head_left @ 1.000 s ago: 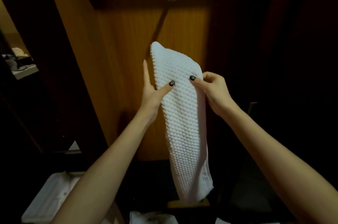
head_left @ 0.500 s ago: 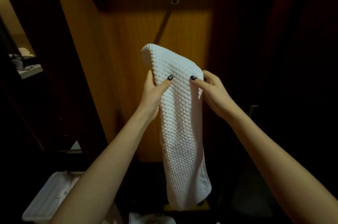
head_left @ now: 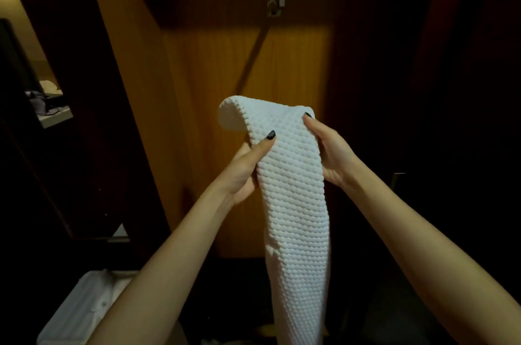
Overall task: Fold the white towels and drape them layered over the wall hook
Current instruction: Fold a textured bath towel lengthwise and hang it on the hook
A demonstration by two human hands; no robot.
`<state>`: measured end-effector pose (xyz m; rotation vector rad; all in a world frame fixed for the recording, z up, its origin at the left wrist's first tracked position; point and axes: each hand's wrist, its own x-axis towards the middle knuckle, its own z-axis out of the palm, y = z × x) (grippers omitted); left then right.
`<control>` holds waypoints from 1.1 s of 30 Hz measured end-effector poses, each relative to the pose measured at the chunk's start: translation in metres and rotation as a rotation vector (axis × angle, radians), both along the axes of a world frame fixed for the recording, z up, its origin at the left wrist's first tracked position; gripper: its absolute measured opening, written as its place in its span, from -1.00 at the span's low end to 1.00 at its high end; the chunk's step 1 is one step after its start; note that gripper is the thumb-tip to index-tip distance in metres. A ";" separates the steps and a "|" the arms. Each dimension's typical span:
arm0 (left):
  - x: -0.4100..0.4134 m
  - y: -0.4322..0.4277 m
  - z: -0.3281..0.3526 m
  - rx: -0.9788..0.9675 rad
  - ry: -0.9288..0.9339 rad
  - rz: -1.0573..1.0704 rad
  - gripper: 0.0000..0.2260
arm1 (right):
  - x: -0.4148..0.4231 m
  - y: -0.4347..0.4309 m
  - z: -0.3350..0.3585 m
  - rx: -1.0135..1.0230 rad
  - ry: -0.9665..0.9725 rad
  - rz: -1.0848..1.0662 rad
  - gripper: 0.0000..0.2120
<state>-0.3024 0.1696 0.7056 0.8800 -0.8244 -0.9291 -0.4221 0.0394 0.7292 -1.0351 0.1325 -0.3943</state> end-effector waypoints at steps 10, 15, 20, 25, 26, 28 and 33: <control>0.004 0.000 -0.002 -0.010 -0.060 0.056 -0.70 | 0.003 -0.001 -0.004 -0.419 -0.063 -0.115 -0.71; 0.002 -0.002 -0.008 -0.039 0.007 0.044 -0.71 | 0.002 -0.001 0.001 -0.565 -0.005 -0.284 -0.80; 0.011 -0.003 -0.005 -0.064 0.064 0.143 -0.71 | -0.015 -0.012 -0.005 -0.722 0.245 -0.320 -0.74; 0.013 -0.004 0.008 -0.069 0.028 0.158 -0.77 | -0.018 0.003 -0.039 -0.796 0.142 -0.540 -0.68; 0.012 -0.005 0.011 -0.072 0.031 0.159 -0.78 | -0.017 0.005 -0.042 -0.767 0.115 -0.534 -0.65; 0.013 -0.006 0.017 -0.074 0.075 0.168 -0.79 | -0.015 0.004 -0.046 -0.761 0.112 -0.476 -0.70; 0.025 -0.003 0.038 -0.005 0.140 0.122 -0.77 | -0.014 0.001 -0.055 -0.685 0.091 -0.245 -0.73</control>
